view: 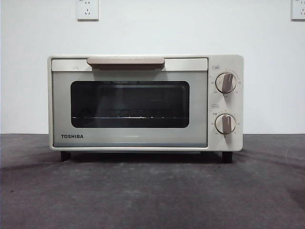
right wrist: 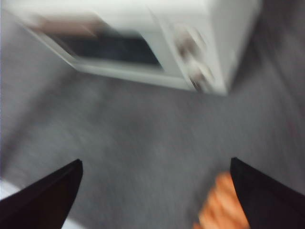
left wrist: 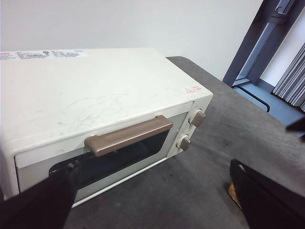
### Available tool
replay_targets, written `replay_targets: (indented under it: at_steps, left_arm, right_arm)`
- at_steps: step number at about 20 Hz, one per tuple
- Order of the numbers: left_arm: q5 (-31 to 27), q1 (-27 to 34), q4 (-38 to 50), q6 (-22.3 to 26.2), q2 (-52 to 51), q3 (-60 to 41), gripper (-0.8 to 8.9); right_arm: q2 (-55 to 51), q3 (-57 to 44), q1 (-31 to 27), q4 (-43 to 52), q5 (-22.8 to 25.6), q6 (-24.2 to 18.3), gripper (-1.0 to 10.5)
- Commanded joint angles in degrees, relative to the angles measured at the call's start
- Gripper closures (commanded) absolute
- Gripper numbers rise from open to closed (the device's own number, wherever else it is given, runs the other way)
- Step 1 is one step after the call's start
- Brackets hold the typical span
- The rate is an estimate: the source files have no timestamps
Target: The left arm flap open the oven, the right arm pick bread and place it into oven, the left arm flap close the oven
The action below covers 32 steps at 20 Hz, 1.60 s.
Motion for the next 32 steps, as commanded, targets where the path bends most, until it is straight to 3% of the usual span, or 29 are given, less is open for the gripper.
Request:
replay_targets:
  at_steps: [1,9,14,17,21,29,32]
  left_arm:
    - [0.3,-0.2,0.6,-0.2,0.3,1.0,3.14]
    - [0.3,-0.2,0.0,-0.2,0.3,1.0,3.14]
    - [0.3,-0.7,0.0,-1.1,0.3,1.0,3.14]
    - [0.3,-1.0,0.0,-1.3,0.3,1.0,3.14]
    - [0.3,-1.0,-0.1,-1.5,0.3,1.0,3.14]
    - [0.3,-1.5,0.2,-1.5,0.3,1.0,3.16]
    - [0.2,-1.7,0.2,-1.5,0.3,1.0,3.18]
  right_arm:
    - [4.0,-0.2,0.7,-3.3,1.4,3.0,4.5]
    - [12.5,-8.7,5.3,-1.5,12.4,8.1,4.5]
    - [18.2,-15.6,7.7,8.2,13.1,11.4,4.5]
    - [21.9,-15.7,9.0,10.9,17.1,11.6,4.5]
    - [27.0,-15.7,9.1,11.9,17.7,12.0,4.5]
    - [28.3,-15.7,9.1,11.7,16.1,11.3,7.9]
    - [26.4,-15.2,9.0,11.4,15.9,11.2,8.2]
